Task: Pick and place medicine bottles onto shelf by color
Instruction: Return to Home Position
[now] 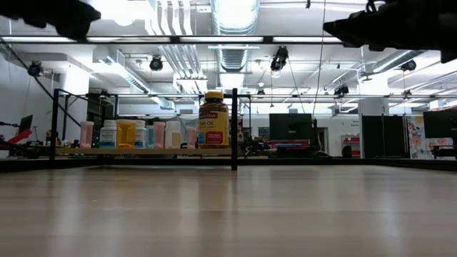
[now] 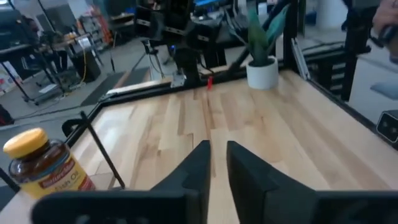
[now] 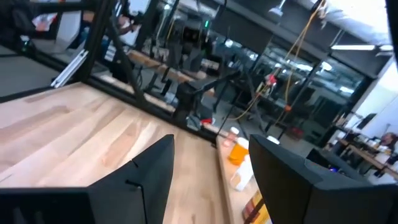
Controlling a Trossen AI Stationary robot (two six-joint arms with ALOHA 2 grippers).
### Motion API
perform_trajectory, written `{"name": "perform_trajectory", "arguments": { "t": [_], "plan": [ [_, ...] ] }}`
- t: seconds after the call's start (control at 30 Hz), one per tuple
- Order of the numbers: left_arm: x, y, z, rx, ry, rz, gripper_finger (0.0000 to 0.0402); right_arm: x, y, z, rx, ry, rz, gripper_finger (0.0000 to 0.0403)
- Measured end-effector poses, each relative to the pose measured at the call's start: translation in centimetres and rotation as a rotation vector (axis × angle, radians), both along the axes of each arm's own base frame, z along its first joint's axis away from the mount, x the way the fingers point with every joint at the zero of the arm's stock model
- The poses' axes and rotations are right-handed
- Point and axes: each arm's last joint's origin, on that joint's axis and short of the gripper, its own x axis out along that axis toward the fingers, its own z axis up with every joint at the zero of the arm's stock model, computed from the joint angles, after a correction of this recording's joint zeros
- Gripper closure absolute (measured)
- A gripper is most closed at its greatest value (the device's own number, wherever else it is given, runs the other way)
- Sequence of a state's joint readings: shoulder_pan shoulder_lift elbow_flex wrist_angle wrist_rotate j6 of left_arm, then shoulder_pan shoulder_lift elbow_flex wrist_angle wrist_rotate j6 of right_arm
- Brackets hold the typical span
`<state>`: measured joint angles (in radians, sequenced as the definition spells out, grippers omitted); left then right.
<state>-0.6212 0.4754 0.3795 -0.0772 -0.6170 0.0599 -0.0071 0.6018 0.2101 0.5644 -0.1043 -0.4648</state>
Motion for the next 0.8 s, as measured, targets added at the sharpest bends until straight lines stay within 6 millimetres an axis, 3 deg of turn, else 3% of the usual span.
{"name": "perform_trajectory", "arguments": {
  "t": [0.2, 0.37, 0.67, 0.8],
  "plan": [
    [-2.2, 1.8, -2.9, -0.04, -0.097, 0.077, 0.0398, -2.2, 0.0, 0.3, -0.004, -0.108, -0.007, 0.0204],
    [-3.2, 2.5, -4.9, -0.035, -0.174, 0.096, 0.04, -4.6, 0.0, 0.9, -0.011, -0.256, -0.008, 0.0204],
    [-2.3, 2.0, -7.2, 0.121, -0.171, 0.112, 0.04, -6.0, -0.3, -0.5, -0.068, -0.323, -0.123, 0.0204],
    [-2.3, 2.0, -7.0, 0.086, -0.202, 0.117, 0.04, -6.4, -0.3, -1.1, -0.066, -0.339, -0.123, 0.0208]
  ]
}}
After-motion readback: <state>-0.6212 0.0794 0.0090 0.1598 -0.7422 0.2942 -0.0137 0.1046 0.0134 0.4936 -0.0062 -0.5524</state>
